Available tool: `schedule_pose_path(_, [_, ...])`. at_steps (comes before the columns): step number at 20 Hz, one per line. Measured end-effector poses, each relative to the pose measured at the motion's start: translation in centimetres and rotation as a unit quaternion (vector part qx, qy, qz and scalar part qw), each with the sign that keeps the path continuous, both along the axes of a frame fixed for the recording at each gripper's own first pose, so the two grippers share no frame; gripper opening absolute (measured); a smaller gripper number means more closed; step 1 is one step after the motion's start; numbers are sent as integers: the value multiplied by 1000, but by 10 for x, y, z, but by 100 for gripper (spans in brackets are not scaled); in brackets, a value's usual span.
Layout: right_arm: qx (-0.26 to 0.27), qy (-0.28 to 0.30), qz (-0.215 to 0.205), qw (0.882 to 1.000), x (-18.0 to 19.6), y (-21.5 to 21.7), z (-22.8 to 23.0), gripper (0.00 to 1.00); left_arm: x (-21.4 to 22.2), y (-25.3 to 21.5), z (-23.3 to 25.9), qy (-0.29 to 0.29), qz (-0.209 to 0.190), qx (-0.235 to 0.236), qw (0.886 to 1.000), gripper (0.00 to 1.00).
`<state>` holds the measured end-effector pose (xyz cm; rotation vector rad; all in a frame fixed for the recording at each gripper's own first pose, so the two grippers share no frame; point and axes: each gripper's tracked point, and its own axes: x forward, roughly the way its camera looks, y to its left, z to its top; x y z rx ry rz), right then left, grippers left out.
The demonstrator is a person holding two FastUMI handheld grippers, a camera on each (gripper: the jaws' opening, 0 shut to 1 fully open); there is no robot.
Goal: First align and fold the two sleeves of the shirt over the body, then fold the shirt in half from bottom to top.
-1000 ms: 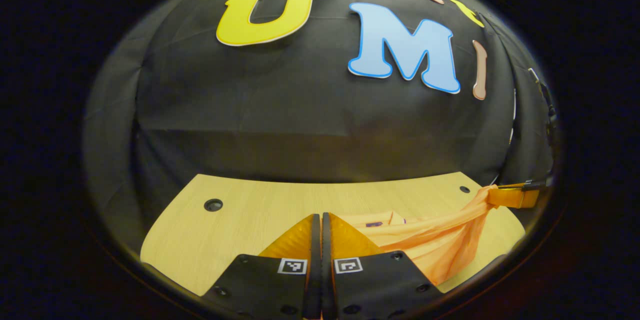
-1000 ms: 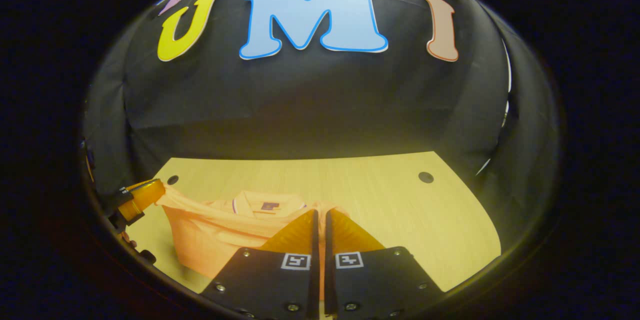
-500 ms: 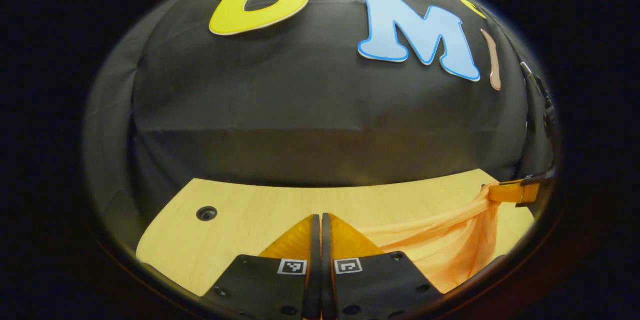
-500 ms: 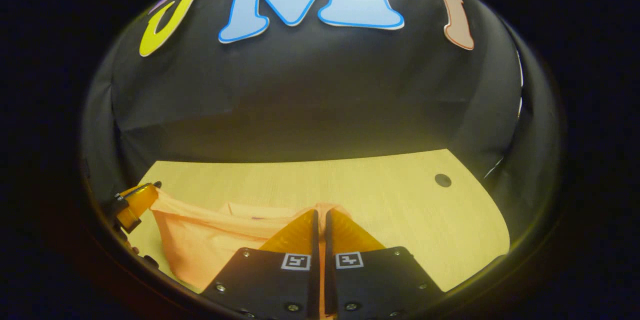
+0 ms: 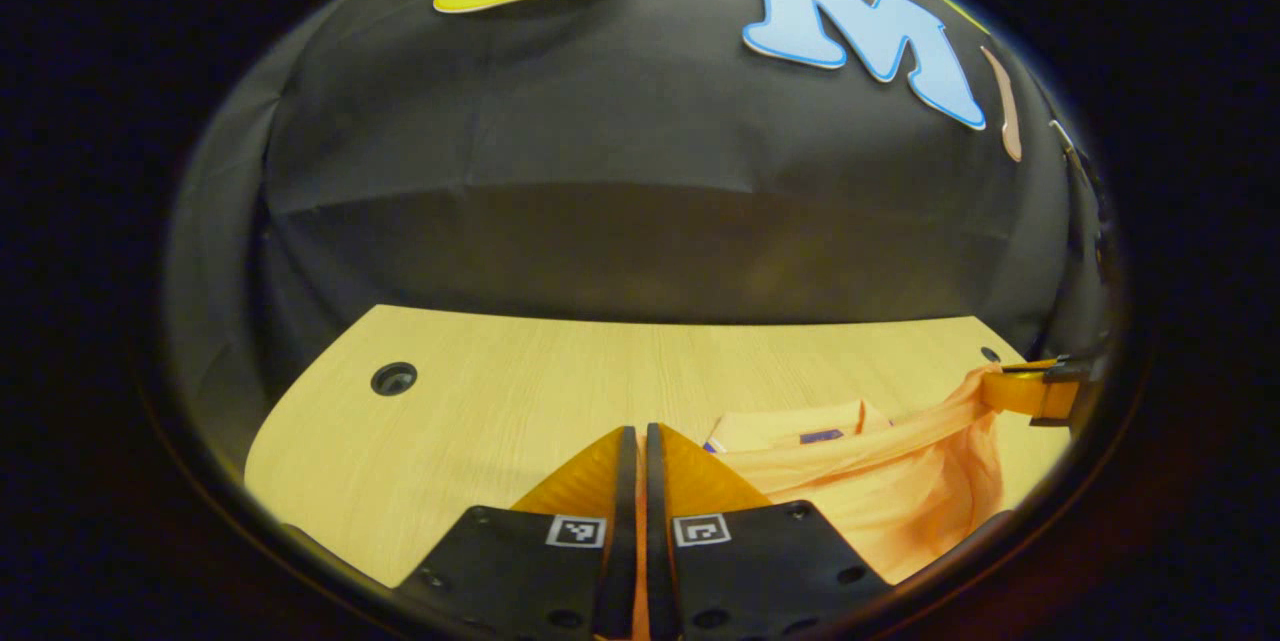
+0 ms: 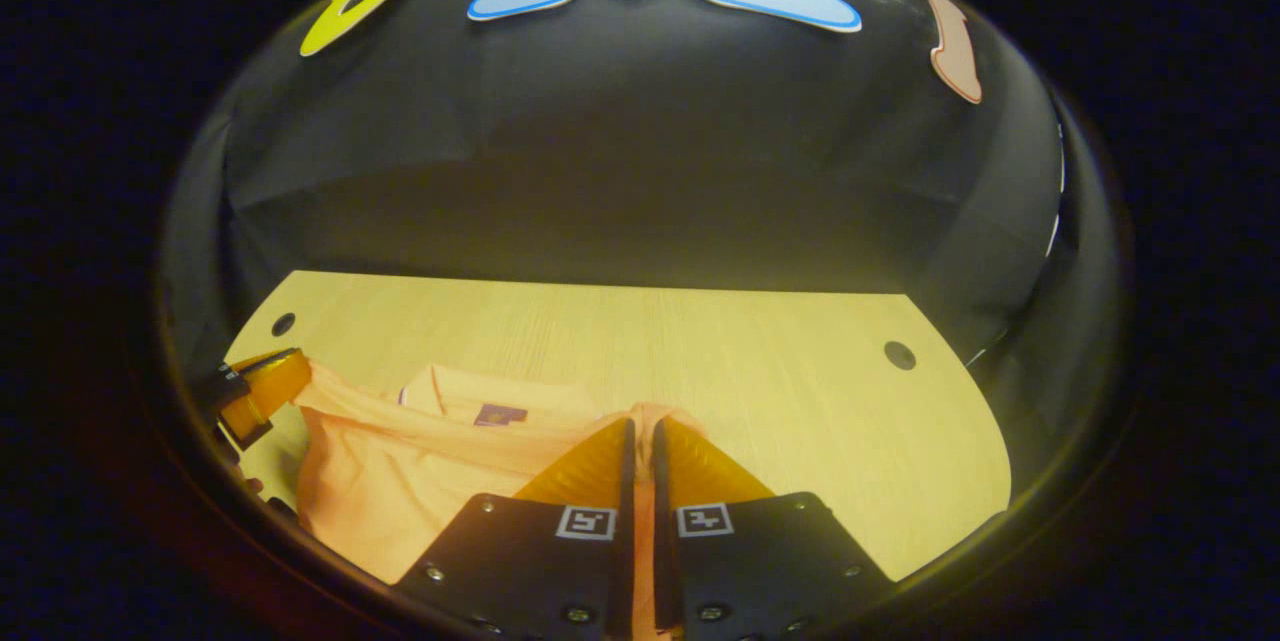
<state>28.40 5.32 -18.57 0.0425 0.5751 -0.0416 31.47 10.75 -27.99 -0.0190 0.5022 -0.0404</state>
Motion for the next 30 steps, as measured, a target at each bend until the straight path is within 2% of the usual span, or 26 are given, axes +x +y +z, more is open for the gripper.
schedule_pose_path(3, [4, 8, -1, 1000, -9, 5, -5, 15, -6, 3, -3, 5, -10, 17, 1000, 16])
schedule_pose_path(4, [2, 10, -3, 1000, -11, 5, -7, 19, -11, 3, -3, 5, -14, 23, 1000, 12])
schedule_pose_path(5, [2, 12, -2, 1000, -13, 4, -9, 19, -13, 2, 0, 3, -18, 26, 999, 12])
schedule_pose_path(7, [-1, 14, -2, 1000, -19, 5, -9, 23, -19, -1, 5, 1, -19, 29, 999, 22])
schedule_pose_path(8, [-5, 14, -1, 1000, -23, 4, -9, 30, -23, -1, 8, 1, -18, 28, 999, 28])
schedule_pose_path(9, [-7, 11, 1, 1000, -27, 1, -7, 31, -26, -3, 11, -2, -18, 25, 1000, 31])
schedule_pose_path(10, [-9, 10, 2, 1000, -29, -1, -7, 34, -30, -4, 16, -6, -14, 25, 1000, 39])
schedule_pose_path(12, [-15, 2, 2, 1000, -35, -7, -2, 34, -38, -4, 27, -14, -9, 29, 999, 55])
schedule_pose_path(16, [-10, -19, 7, 1000, -51, -16, 18, 34, -58, -11, 58, -38, -3, 31, 999, 74])
schedule_pose_path(17, [-12, -29, 9, 999, -57, -17, 26, 34, -64, -13, 67, -43, -1, 33, 999, 74])
schedule_pose_path(18, [-13, -41, 12, 999, -64, -17, 36, 34, -71, -16, 75, -49, 1, 33, 998, 79])
schedule_pose_path(22, [-9, -93, 30, 995, -94, -16, 75, 34, -104, -33, 106, -72, 5, 26, 997, 84])
schedule_pose_path(26, [-18, -148, 49, 988, -130, -27, 107, 34, -140, -51, 136, -98, 5, 19, 995, 84])
schedule_pose_path(30, [-21, -184, 49, 982, -163, -37, 127, 34, -172, -66, 163, -122, 9, 14, 992, 83])
